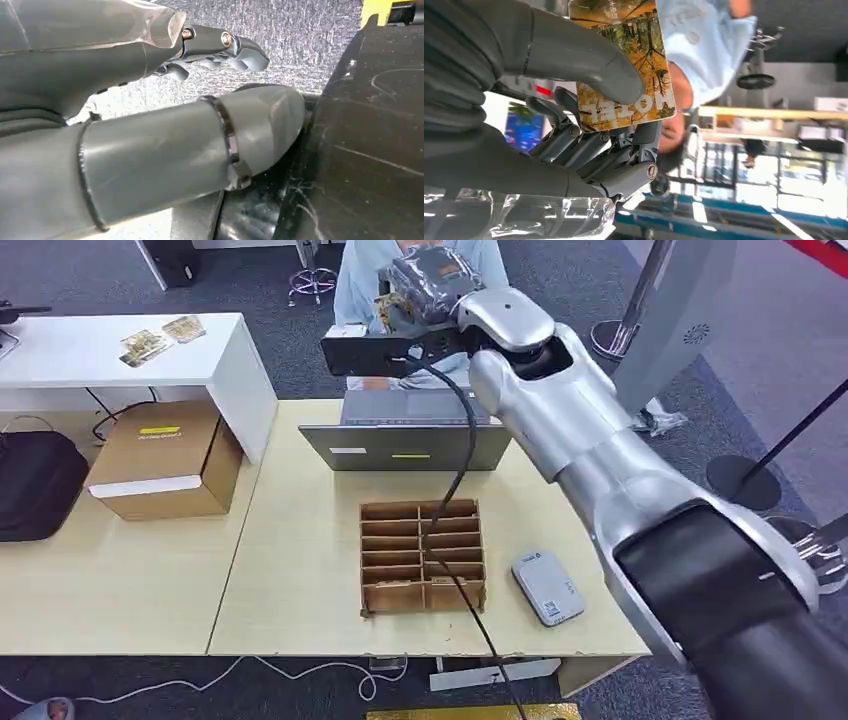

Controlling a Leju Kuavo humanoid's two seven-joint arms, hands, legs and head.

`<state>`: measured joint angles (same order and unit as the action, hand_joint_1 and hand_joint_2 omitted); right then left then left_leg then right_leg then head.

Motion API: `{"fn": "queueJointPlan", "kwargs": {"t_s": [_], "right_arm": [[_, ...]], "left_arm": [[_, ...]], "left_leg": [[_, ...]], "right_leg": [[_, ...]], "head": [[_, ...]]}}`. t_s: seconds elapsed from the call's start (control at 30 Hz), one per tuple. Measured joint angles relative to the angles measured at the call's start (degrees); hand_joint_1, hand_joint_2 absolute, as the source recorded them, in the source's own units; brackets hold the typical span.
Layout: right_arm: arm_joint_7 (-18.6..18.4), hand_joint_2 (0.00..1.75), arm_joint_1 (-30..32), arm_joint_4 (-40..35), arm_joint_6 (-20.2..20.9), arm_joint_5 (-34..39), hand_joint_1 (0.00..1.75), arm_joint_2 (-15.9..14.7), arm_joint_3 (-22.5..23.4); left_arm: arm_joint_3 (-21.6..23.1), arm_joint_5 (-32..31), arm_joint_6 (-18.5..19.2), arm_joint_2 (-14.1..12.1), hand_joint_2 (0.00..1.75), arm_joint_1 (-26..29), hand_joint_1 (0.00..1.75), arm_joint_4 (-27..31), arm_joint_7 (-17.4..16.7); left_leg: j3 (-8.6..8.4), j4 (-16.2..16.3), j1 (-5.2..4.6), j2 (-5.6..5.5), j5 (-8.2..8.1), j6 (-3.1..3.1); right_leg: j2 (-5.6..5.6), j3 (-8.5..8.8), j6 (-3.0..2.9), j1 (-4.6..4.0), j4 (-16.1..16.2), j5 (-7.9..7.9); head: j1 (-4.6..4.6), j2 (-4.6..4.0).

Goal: Pass the card to the sensor for recognition and then transmit it.

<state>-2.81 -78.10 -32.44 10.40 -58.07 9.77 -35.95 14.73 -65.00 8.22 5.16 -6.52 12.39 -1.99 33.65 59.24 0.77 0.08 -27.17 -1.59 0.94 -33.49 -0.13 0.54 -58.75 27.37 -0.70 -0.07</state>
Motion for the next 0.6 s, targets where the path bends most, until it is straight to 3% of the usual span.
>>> {"fn": "queueJointPlan", "kwargs": {"t_s": [0.37,0.6], "right_arm": [[-6.82,1.75,-2.96,9.12,0.44,0.28,1.75,0.24,3.73],[-7.41,1.75,-3.03,11.37,-0.96,0.02,1.75,-0.22,5.99]], "left_arm": [[-0.54,-0.59,0.88,0.11,0.0,-0.72,0.0,0.0,-0.02],[-1.4,-0.5,0.88,0.22,0.0,-0.75,0.0,0.0,-0.54]], "left_leg": [[-0.03,0.01,0.01,0.02,0.0,0.0],[-0.03,0.01,0.01,0.04,0.0,0.0]], "right_leg": [[-0.03,-0.01,-0.02,0.0,0.0,-0.01],[-0.06,-0.05,-0.02,0.0,0.0,-0.01]], "head": [[-0.02,0.0],[0.0,0.0]]}}
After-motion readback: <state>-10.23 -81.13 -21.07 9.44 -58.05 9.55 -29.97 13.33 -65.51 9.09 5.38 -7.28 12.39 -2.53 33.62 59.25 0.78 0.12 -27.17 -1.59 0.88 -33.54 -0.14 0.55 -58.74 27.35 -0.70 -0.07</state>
